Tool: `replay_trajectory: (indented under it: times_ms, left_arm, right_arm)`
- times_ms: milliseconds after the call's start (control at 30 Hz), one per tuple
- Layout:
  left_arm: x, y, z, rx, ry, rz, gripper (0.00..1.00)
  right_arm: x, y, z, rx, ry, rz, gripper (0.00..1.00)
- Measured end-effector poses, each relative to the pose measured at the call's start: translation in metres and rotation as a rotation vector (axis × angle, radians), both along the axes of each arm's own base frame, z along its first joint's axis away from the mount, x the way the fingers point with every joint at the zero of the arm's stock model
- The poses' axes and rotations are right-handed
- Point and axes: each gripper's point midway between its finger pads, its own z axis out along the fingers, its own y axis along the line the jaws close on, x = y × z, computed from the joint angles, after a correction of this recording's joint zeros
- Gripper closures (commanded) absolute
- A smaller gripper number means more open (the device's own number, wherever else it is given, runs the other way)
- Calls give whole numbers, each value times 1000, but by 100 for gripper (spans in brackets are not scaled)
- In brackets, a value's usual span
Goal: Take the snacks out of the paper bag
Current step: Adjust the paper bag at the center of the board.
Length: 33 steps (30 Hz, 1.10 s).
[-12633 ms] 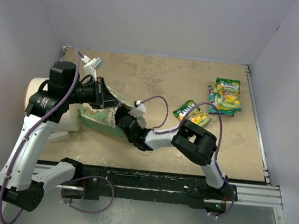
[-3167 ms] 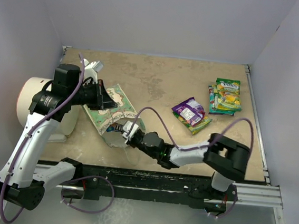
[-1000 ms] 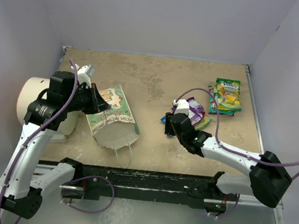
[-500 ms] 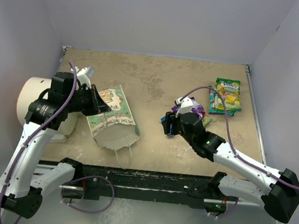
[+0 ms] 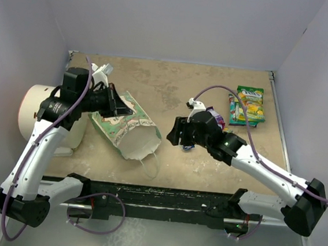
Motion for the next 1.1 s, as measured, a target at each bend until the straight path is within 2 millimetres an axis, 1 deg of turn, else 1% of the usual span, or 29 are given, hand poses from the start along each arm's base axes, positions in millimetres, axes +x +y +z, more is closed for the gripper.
replay_trajectory:
  times_ms: [33, 100, 133, 167, 200, 233, 267, 300, 367, 433, 500, 600, 633, 700, 833, 933, 1033, 1100]
  left_arm:
    - [0, -2, 2, -17, 2, -6, 100]
    - [-1, -9, 8, -75, -7, -20, 100]
    - [-2, -12, 10, -102, -7, -23, 100]
    - [-4, -14, 10, -125, -5, -25, 100]
    - [-5, -15, 10, -137, -4, -29, 100]
    - [-7, -17, 11, -154, 0, -34, 100]
    - [-9, -18, 11, -163, 2, -42, 100]
    - [-10, -19, 13, -173, 2, -50, 100]
    - [-11, -21, 16, -186, 1, -61, 100]
    - [-13, -23, 19, -199, 0, -77, 100]
    - [-14, -25, 21, -211, -6, -89, 100]
    - [-14, -26, 25, -222, -23, -105, 100]
    - [-14, -27, 27, -226, -27, -111, 100]
    - [-15, -28, 28, -228, -35, -121, 100]
    - [-15, -28, 28, -223, -46, -132, 100]
    - [-15, -28, 28, -219, -54, -138, 100]
    - [-14, -28, 28, -216, -63, -141, 100]
    - [-14, -28, 28, -215, -67, -143, 100]
  right_arm:
    - [-1, 5, -2, 14, 34, -1, 38]
    - [-10, 20, -13, 42, 127, -8, 37]
    - [-17, 29, -20, 49, 166, -11, 37]
    - [-30, 41, -26, 53, 203, 3, 37]
    - [-39, 50, -28, 60, 220, 18, 37]
    - [-53, 65, -28, 84, 235, 43, 37]
    - [-63, 76, -26, 111, 243, 61, 36]
    - [-74, 90, -21, 153, 241, 82, 37]
    - [-84, 107, -9, 233, 235, 96, 36]
    - [-81, 117, 2, 304, 214, 75, 36]
    - [-71, 124, 11, 369, 175, 42, 35]
    - [-58, 128, 17, 459, 101, 5, 36]
    - [-56, 128, 15, 478, 84, -2, 36]
    - [-54, 123, 4, 499, 58, -19, 36]
    - [-52, 112, -21, 482, 36, -42, 42]
    - [-49, 116, -26, 491, 31, -50, 49]
    - [-43, 123, -35, 517, 42, -82, 51]
    - [-39, 129, -45, 532, 50, -105, 51]
